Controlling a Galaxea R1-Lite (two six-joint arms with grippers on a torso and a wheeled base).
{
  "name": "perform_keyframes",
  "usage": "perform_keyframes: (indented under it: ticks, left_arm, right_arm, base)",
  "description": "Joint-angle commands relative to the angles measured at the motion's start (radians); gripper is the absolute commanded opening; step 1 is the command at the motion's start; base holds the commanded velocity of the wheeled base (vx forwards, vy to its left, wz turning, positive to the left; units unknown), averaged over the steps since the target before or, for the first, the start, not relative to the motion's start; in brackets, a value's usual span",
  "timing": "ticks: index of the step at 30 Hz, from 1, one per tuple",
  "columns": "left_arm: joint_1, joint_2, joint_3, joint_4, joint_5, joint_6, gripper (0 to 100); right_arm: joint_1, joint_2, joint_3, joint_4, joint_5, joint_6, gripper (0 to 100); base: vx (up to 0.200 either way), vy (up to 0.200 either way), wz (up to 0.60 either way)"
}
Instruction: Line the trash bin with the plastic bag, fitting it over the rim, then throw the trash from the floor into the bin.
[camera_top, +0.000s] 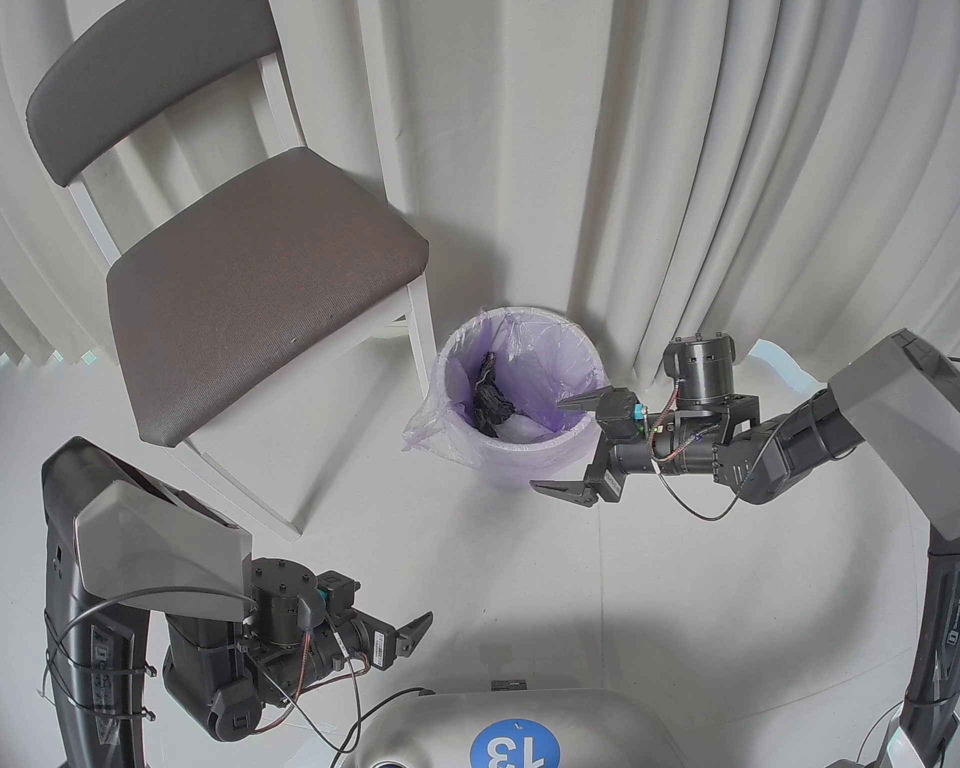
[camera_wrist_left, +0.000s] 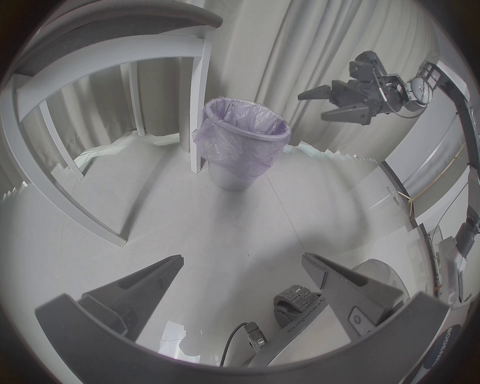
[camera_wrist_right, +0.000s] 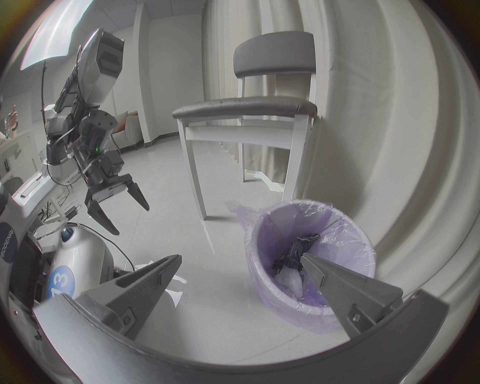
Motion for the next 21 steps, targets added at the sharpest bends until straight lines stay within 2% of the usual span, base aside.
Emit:
perform_keyframes:
  ticks: [1, 10, 21]
  left_arm:
    - [-0.002, -0.008, 0.004, -0.018, 0.0, -0.001, 100]
    - [0.001, -0.006, 0.001, -0.018, 0.0, -0.001, 100]
    - [0.012, -0.005, -0.008, -0.018, 0.0, -0.001, 100]
  right_arm:
    - [-0.01, 0.118, -0.093, 0.021, 0.006, -0.014, 100]
    - [-0.054, 0.219, -0.173, 0.016, 0.006, -0.013, 100]
    - [-0.07, 0.262, -0.244, -0.022, 0.006, -0.011, 100]
  base:
    - [0.0, 0.0, 0.0]
    - [0.0, 0.0, 0.0]
    - [0.0, 0.0, 0.0]
